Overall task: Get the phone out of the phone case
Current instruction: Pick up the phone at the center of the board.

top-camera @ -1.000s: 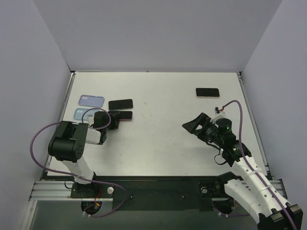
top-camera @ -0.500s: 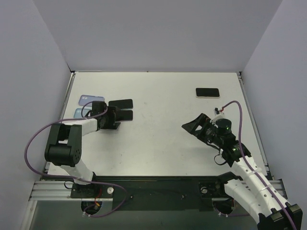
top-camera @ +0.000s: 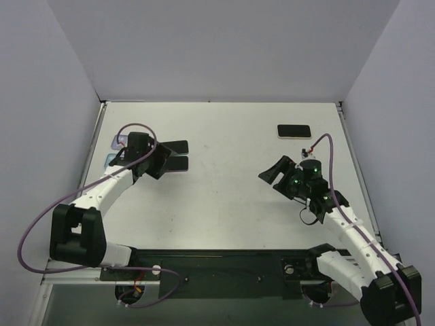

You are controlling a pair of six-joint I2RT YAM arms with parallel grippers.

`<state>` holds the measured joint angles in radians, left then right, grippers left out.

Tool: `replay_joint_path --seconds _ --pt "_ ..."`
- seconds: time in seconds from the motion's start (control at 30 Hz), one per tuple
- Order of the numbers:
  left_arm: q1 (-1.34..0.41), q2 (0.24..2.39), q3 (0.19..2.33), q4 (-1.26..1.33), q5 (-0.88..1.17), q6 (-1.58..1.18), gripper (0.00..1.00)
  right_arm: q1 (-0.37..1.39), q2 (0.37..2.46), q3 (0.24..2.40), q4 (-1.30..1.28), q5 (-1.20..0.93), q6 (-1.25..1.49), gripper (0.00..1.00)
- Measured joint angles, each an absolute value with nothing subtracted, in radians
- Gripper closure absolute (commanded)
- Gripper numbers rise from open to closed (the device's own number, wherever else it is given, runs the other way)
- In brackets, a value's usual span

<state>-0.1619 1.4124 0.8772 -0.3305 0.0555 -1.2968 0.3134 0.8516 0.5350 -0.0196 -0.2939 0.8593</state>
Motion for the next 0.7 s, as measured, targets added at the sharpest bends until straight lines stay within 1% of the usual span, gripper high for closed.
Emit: replay_joint_path --seconds 0.1,0.2,0.27,0.33,0.4,0.5,0.7 --pt "-0.237 1.396 0.963 -0.313 0.076 -1.105 0.23 0.274 0.971 0.593 -0.028 -0.273 0.86 0.27" --pt "-0.327 1.43 1.11 -0.321 0.108 -0.896 0.23 0.197 1.098 0.664 -0.025 -0.227 0.869 0.27" --pt "-0.378 1.458 1.207 -0.32 0.157 -0.781 0.24 0.146 1.177 0.714 -0.019 -0.19 0.877 0.27" --pt "-0.408 1.467 1.254 -0.313 0.236 -0.702 0.24 0.09 1.27 0.782 -0.008 -0.149 0.887 0.25" --pt "-0.414 1.464 1.258 -0.311 0.302 -0.646 0.24 0.044 1.359 0.855 0.0 -0.116 0.895 0.25" --pt "-0.412 1.454 1.235 -0.319 0.348 -0.587 0.24 -0.023 1.51 0.995 0.013 -0.078 0.908 0.24" --pt "-0.411 1.387 1.198 -0.364 0.355 -0.518 0.24 -0.114 1.831 1.319 0.077 -0.008 0.933 0.26"
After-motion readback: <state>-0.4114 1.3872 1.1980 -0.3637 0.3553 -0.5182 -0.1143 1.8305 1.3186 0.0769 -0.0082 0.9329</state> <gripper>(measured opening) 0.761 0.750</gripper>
